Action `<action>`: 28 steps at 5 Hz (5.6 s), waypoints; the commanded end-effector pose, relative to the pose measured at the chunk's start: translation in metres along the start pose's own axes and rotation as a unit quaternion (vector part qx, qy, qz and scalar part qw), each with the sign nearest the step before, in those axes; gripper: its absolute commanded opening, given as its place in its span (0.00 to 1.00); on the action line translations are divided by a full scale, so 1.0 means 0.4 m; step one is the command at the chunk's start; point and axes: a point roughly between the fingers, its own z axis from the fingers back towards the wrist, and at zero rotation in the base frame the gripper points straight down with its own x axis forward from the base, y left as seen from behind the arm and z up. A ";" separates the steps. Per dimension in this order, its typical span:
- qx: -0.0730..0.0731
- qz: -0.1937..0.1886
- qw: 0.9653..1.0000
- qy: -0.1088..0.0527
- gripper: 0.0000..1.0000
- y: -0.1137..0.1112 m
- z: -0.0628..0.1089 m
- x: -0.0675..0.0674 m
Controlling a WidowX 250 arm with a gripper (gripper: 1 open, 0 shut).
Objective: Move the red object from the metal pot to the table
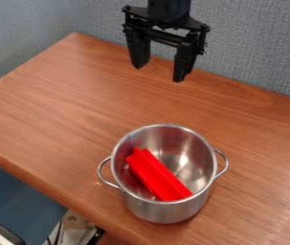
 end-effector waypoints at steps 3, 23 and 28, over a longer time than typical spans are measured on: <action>-0.003 0.030 0.999 0.027 1.00 -0.011 -0.050 -0.026; -0.019 0.411 0.910 -0.050 1.00 -0.091 -0.254 -0.155; -0.018 0.405 0.912 -0.059 1.00 -0.096 -0.250 -0.151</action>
